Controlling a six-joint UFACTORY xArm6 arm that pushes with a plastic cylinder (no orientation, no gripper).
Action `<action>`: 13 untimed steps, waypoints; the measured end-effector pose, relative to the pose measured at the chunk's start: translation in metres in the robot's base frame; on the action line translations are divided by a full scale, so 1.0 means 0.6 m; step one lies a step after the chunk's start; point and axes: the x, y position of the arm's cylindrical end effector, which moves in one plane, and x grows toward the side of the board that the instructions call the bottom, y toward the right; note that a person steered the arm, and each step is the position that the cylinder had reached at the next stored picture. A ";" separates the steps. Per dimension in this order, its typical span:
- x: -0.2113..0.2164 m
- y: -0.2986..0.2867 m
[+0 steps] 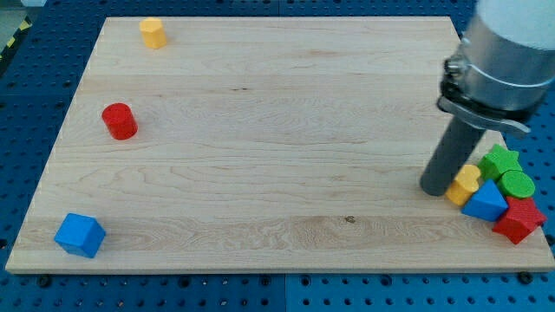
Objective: Move your arm to the bottom of the red circle
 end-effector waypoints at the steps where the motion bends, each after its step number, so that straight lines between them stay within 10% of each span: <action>1: -0.001 0.011; 13: -0.017 -0.409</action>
